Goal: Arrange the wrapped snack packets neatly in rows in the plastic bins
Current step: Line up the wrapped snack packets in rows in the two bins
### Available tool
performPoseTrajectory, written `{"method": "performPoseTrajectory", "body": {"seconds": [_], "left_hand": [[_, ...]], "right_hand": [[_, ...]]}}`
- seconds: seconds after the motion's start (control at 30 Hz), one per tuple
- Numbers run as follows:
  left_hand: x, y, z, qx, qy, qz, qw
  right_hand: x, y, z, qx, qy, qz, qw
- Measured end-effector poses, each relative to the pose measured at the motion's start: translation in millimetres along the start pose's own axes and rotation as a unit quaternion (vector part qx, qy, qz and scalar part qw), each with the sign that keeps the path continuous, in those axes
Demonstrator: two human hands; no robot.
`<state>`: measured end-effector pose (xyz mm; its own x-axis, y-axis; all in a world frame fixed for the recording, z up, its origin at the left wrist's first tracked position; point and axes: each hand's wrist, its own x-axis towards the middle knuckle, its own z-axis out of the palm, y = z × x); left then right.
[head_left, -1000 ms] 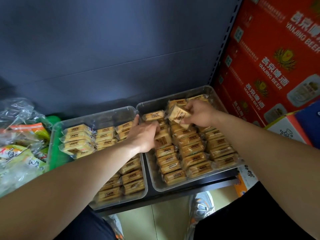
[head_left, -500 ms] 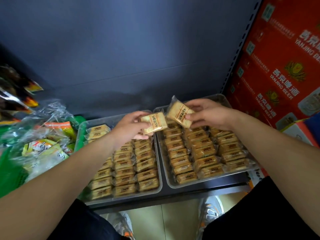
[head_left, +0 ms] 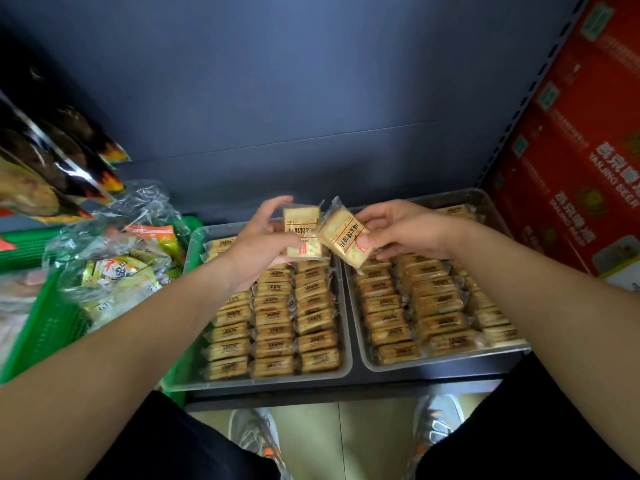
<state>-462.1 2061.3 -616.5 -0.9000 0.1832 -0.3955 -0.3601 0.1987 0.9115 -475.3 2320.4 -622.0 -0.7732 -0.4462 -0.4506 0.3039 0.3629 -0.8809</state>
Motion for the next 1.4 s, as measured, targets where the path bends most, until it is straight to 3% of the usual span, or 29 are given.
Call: {"method": "performPoseTrajectory", "body": {"seconds": [0.23,0.47,0.63,0.73,0.8,0.87,0.93,1.03,1.17,1.27,1.4], "left_hand": [[-1.3,1.1,-8.5,-0.123,-0.026,-0.027,0.992],[-4.4,2.5,-4.7,-0.094,-0.024,-0.026,0.995],[-2.8,2.0,-3.2,-0.087,-0.015,-0.034,0.996],[2.7,-2.9,-6.1,-0.013,0.014,-0.032,0.999],[7.4,-7.5,-11.1,0.067,0.04,-0.031,0.996],[12.2,-13.3,-17.3,0.119,0.059,-0.038,0.99],[16.6,-17.6,-22.5,0.131,0.064,-0.049,0.988],[21.9,-21.3,-24.6,0.124,0.049,-0.05,0.99],[25.9,-21.0,-22.0,0.126,0.047,-0.043,0.99],[29.4,-21.9,-21.9,0.131,0.038,-0.041,0.99],[31.6,-24.0,-24.1,0.126,0.027,-0.046,0.991]], "right_hand": [[11.5,-8.7,16.6,0.008,0.003,-0.002,1.0],[19.1,-12.5,36.7,0.049,0.021,-0.009,0.999],[20.5,-14.1,44.8,0.007,0.027,-0.029,0.999],[21.7,-10.5,36.2,-0.04,0.028,-0.03,0.998],[23.2,0.8,12.9,-0.081,0.087,-0.029,0.993],[25.9,19.4,-17.8,-0.135,0.196,-0.021,0.971],[28.4,37.4,-37.3,-0.193,0.233,0.008,0.953],[42.0,53.4,-38.3,-0.319,0.191,0.029,0.928],[60.3,53.6,-20.7,-0.509,0.162,0.034,0.845],[71.7,56.1,-13.7,-0.56,0.157,0.034,0.813],[79.4,57.8,-11.3,-0.549,0.189,0.021,0.814]]}}
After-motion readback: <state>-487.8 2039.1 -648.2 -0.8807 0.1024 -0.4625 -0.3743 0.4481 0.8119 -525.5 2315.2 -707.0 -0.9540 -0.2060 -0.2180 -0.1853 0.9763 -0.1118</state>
